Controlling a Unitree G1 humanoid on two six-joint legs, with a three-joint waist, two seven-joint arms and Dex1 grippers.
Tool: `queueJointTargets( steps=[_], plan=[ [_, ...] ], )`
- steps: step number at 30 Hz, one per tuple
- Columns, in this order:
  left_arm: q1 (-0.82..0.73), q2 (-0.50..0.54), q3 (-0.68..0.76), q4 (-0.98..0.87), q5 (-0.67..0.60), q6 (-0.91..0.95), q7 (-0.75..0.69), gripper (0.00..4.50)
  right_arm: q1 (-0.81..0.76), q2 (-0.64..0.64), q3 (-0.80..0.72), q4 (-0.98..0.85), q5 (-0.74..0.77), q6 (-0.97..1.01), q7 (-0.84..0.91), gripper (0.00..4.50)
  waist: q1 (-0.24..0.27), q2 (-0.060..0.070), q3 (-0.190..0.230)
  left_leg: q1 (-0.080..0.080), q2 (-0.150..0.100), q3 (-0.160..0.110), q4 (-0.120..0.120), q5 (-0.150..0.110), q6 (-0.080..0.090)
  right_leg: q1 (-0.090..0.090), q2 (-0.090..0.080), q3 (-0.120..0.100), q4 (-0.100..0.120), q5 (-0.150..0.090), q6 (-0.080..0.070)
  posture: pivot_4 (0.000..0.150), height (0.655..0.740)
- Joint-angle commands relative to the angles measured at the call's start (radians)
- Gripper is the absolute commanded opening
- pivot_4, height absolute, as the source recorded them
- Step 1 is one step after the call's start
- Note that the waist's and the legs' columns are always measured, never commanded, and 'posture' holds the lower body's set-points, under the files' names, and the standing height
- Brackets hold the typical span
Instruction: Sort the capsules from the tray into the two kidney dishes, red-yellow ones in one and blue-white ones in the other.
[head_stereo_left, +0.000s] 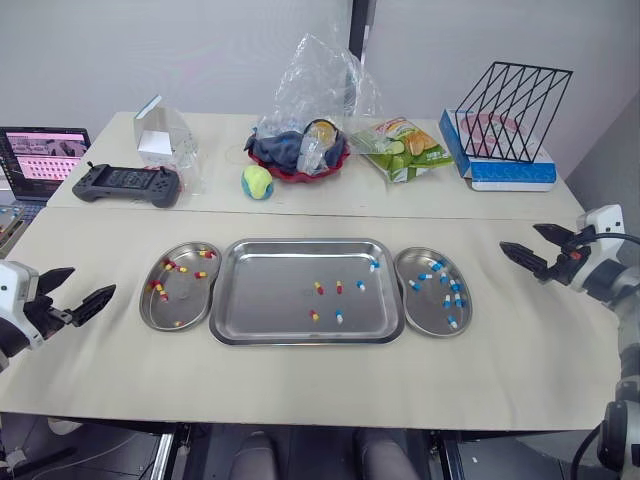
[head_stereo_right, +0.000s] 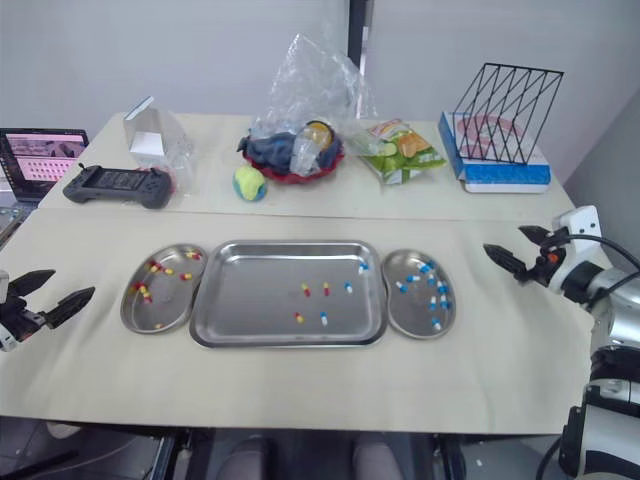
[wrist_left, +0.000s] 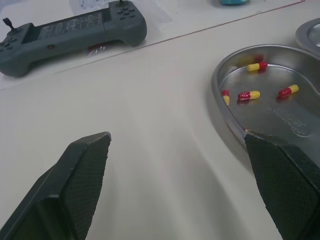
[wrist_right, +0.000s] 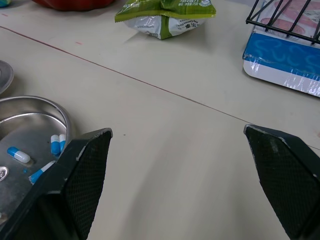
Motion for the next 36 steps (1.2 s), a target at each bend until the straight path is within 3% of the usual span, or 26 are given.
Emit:
queueJointTargets(
  steps=[1, 7, 13, 21, 27, 36],
  plan=[
    [-0.010, 0.029, 0.004, -0.006, -0.025, 0.025, -0.034, 4.50, -0.014, -0.001, -0.006, -0.049, 0.024, 0.015, 0.007, 4.45, 0.000, 0.000, 0.000, 0.000, 0.000, 0.000, 0.000, 0.000, 0.000, 0.000, 0.000, 0.000, 0.000, 0.000, 0.000, 0.150, 0.7180],
    [-0.014, 0.021, -0.016, -0.115, -0.081, 0.132, -0.088, 4.50, 0.015, 0.011, -0.010, -0.166, 0.080, 0.134, 0.056, 4.45, -0.001, 0.000, 0.000, 0.000, 0.000, 0.000, 0.000, 0.000, 0.000, 0.000, 0.000, 0.000, 0.000, 0.000, 0.000, 0.150, 0.7180],
    [-0.044, 0.014, -0.070, -0.315, -0.178, 0.226, -0.179, 4.50, 0.134, 0.001, -0.029, -0.409, 0.214, 0.320, 0.145, 4.45, 0.016, 0.000, 0.000, -0.001, 0.000, 0.000, 0.001, 0.000, 0.000, 0.000, 0.000, 0.000, 0.000, 0.000, 0.000, 0.150, 0.7180],
    [-0.258, -0.024, -0.328, -0.376, -0.114, 0.248, -0.248, 4.50, 0.274, -0.011, -0.053, -0.635, 0.302, 0.462, 0.136, 4.45, 0.033, 0.000, 0.000, -0.001, 0.000, 0.000, 0.002, 0.000, 0.000, 0.001, 0.000, 0.000, 0.001, 0.000, 0.000, 0.150, 0.7180],
    [-0.447, -0.129, -0.547, -0.280, 0.013, 0.114, -0.356, 4.50, 0.435, -0.014, -0.115, -0.873, 0.391, 0.549, 0.099, 4.45, 0.046, 0.001, 0.000, -0.001, -0.002, -0.001, 0.003, 0.000, 0.000, 0.002, 0.000, 0.002, 0.000, 0.000, 0.001, 0.150, 0.7180],
    [-0.622, -0.286, -0.718, -0.084, 0.124, -0.024, -0.487, 4.50, 0.578, -0.003, -0.191, -1.066, 0.435, 0.575, 0.014, 4.45, 0.040, 0.001, 0.000, -0.001, -0.003, -0.002, 0.004, 0.000, 0.000, 0.003, 0.000, 0.002, 0.000, 0.000, 0.001, 0.150, 0.7180]
  ],
)
